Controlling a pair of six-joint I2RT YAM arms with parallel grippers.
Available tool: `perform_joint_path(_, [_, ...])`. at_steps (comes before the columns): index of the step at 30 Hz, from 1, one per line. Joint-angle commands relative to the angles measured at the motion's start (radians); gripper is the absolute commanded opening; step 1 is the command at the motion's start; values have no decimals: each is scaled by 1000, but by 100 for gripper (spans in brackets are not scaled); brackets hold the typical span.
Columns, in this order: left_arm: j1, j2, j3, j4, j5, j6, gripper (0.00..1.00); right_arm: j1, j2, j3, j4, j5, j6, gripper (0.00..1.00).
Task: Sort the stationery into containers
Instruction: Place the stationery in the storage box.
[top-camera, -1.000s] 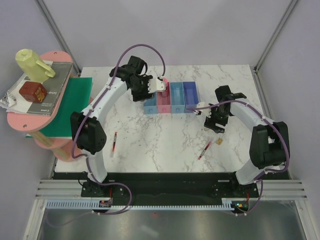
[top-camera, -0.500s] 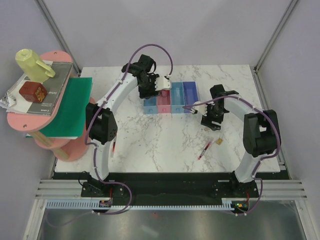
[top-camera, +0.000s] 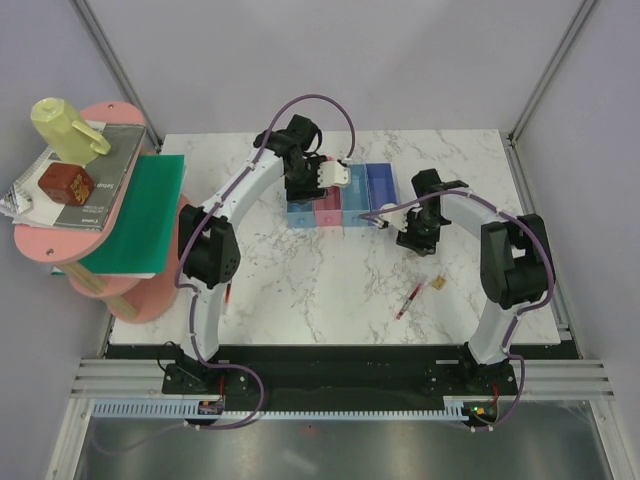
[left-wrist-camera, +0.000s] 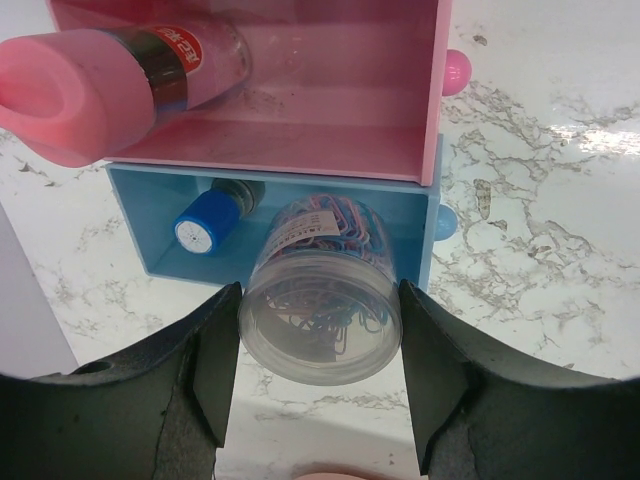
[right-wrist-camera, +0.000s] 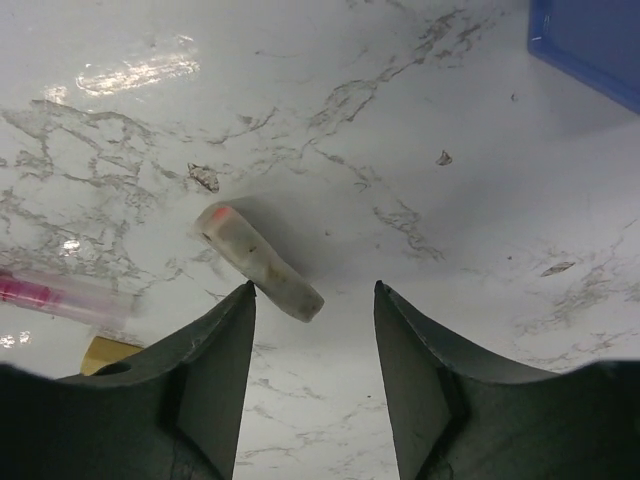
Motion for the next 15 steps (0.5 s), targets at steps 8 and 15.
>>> perform_joint_path(8, [1, 36, 30, -4, -1, -10, 4, 16, -43, -66, 11, 5, -26, 22])
perform_joint_path(15, [1, 53, 21, -2, -15, -10, 5, 16, -98, -93, 7, 13, -22, 1])
